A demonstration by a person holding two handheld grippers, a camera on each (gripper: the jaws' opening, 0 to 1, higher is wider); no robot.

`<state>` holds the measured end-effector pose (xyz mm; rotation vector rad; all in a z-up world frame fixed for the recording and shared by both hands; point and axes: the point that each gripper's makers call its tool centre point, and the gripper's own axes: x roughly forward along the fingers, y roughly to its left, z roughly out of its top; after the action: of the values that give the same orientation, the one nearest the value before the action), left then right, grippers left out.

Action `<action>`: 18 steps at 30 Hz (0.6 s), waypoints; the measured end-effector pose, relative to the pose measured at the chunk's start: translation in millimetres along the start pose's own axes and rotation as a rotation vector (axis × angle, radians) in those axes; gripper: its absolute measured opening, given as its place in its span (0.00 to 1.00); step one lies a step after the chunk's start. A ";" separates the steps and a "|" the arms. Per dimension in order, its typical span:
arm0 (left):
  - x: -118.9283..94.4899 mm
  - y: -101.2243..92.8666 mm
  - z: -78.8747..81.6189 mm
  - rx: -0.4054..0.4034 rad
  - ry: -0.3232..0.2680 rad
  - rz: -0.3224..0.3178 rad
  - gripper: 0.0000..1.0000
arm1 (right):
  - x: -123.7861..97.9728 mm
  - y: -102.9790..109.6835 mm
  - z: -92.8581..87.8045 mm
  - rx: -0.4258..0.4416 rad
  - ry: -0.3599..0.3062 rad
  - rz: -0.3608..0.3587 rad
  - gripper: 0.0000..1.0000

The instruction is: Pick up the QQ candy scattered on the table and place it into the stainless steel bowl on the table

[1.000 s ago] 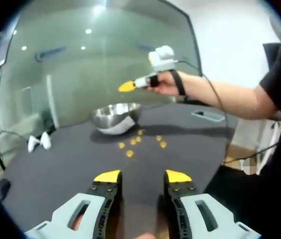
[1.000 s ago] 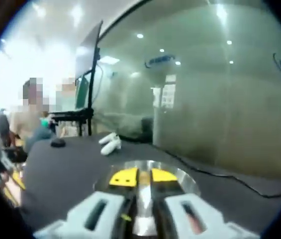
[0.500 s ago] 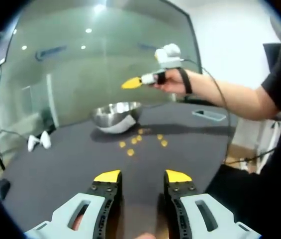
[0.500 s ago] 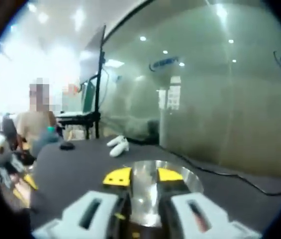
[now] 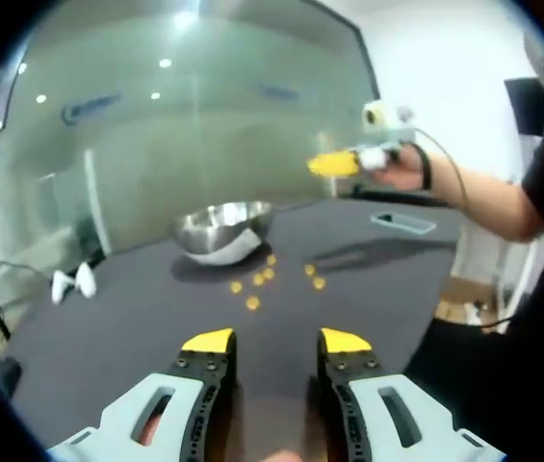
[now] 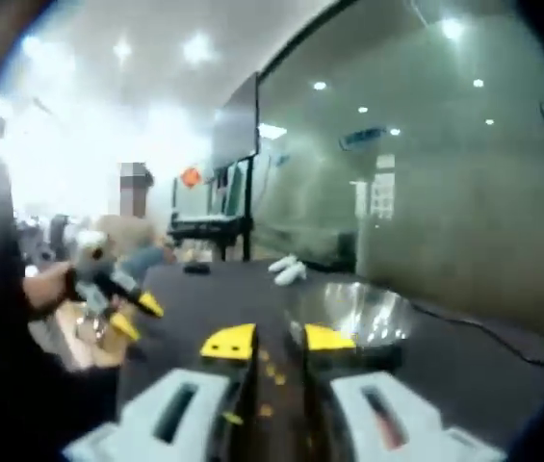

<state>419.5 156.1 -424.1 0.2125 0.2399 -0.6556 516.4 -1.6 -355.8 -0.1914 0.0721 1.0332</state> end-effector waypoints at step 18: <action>-2.4 0.9 4.5 0.026 -0.021 -0.006 0.35 | -14.0 23.4 -76.8 0.061 0.130 -0.059 0.18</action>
<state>418.9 156.9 -419.0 0.2296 0.2117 -0.6671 491.5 -16.5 -432.0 -0.2040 0.2148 0.9576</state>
